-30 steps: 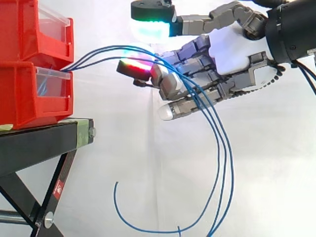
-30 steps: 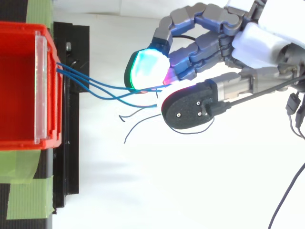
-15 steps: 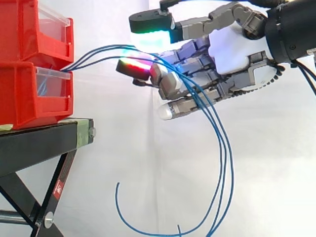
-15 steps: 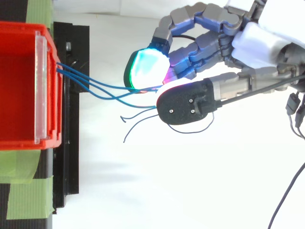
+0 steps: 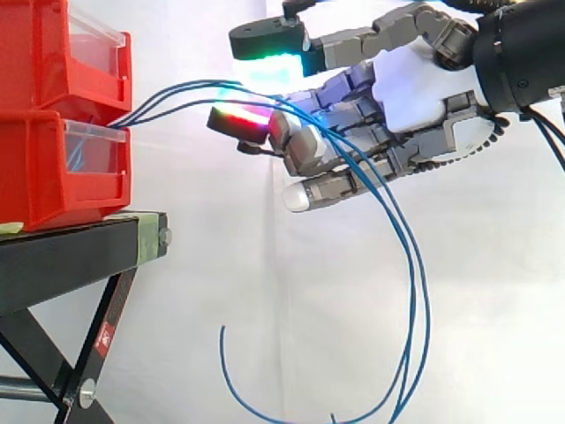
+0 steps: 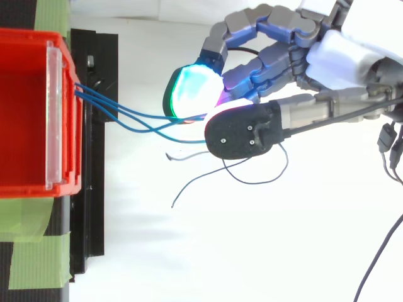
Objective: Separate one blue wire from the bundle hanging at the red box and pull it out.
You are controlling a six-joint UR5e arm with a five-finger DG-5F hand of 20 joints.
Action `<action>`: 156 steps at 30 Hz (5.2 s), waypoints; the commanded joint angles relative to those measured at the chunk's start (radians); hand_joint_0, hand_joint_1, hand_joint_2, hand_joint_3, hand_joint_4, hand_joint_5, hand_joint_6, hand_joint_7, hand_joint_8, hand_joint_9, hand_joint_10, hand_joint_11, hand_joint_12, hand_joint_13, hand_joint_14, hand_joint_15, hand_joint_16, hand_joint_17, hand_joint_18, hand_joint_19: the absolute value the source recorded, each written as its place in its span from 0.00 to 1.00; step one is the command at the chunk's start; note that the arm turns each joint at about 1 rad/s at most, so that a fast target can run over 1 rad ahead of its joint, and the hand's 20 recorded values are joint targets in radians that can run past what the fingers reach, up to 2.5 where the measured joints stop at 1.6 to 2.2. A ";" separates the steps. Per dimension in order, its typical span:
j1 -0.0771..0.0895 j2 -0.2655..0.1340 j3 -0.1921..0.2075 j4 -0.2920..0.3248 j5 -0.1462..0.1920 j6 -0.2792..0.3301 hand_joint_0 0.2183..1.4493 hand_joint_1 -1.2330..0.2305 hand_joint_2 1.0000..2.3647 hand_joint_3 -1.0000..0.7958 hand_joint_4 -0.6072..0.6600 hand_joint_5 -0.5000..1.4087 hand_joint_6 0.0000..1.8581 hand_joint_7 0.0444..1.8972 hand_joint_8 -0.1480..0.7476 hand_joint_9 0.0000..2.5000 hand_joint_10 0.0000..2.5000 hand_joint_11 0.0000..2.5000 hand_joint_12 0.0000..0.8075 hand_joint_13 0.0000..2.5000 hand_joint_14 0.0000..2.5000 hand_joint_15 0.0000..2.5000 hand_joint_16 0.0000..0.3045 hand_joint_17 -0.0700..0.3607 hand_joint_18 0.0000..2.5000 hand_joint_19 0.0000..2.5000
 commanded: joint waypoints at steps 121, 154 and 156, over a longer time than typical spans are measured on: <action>0.003 0.000 0.000 0.006 -0.002 0.015 0.22 0.53 0.47 0.46 0.63 0.16 0.51 0.41 0.61 0.44 0.03 0.55 0.62 0.46 0.06 0.55 0.22 0.51 0.34 0.19; 0.003 0.000 0.000 0.008 0.000 0.014 0.16 0.72 0.75 0.42 0.57 0.18 0.48 0.48 0.62 0.49 0.00 0.53 0.66 0.50 0.02 0.56 0.23 0.52 0.35 0.18; 0.003 0.000 0.000 0.006 0.000 0.014 0.17 0.69 0.68 0.41 0.59 0.18 0.48 0.47 0.63 0.49 0.00 0.53 0.66 0.50 0.03 0.55 0.23 0.53 0.36 0.18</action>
